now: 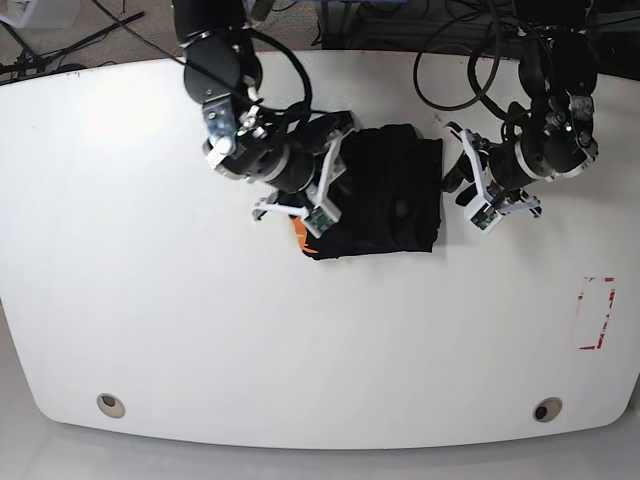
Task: Fold the T-shirt properly
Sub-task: 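Release the bundle and set it flat on the table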
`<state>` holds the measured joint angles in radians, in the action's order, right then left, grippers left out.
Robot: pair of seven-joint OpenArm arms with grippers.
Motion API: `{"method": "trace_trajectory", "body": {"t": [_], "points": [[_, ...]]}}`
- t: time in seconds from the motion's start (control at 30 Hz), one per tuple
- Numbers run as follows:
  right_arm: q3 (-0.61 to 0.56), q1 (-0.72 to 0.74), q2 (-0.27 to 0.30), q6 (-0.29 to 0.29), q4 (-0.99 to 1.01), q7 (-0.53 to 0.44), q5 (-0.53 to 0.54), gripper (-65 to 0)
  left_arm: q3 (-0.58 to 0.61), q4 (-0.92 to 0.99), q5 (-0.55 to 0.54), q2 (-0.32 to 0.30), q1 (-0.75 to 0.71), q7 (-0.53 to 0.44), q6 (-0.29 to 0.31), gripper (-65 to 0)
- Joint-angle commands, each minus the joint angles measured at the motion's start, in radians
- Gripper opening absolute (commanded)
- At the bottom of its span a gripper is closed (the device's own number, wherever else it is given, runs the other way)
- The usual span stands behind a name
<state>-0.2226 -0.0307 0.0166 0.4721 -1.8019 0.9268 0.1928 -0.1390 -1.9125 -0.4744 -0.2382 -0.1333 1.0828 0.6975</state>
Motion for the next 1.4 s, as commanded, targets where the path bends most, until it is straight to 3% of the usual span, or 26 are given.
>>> {"method": "trace_trajectory", "body": {"t": [0.0,0.23,0.33,0.47,0.63,0.8,1.0,1.17,1.37], "points": [[0.041,0.059,0.021,0.001,0.023,-0.036,0.064,-46.1,0.022,-0.018,-0.013,0.026,0.010,-0.019,0.001,-47.9],[0.075,0.217,0.047,0.000,0.189,-0.039,0.093,-46.1,0.082,-0.014,-0.010,0.040,0.004,-0.019,0.001,-47.9],[0.075,0.266,0.050,0.001,0.279,-0.108,0.093,-46.1,0.089,0.014,0.013,0.056,0.002,-0.019,0.001,-47.9],[0.073,0.295,0.076,0.001,0.386,-0.203,0.093,-46.1,0.094,0.112,0.133,0.079,0.010,-0.023,0.001,-47.9],[0.073,0.321,0.115,0.003,0.523,-0.308,0.095,-46.1,0.166,0.291,0.216,0.043,0.050,-0.181,0.001,-47.9],[0.075,0.323,0.161,0.003,0.577,-0.378,0.095,-46.1,0.180,0.345,0.210,0.004,0.088,-0.218,0.001,-47.9],[0.076,0.318,0.205,0.001,0.497,-0.372,0.103,-46.1,0.138,0.247,0.210,-0.022,0.096,-0.183,0.001,-47.9],[0.076,0.315,0.205,0.003,0.370,-0.279,0.101,-46.1,0.131,0.107,0.210,-0.022,0.090,-0.163,0.001,-47.9],[0.071,0.334,0.196,0.001,0.367,-0.275,0.093,-46.1,0.137,0.000,0.208,-0.014,0.050,-0.071,0.001,-47.9]]}}
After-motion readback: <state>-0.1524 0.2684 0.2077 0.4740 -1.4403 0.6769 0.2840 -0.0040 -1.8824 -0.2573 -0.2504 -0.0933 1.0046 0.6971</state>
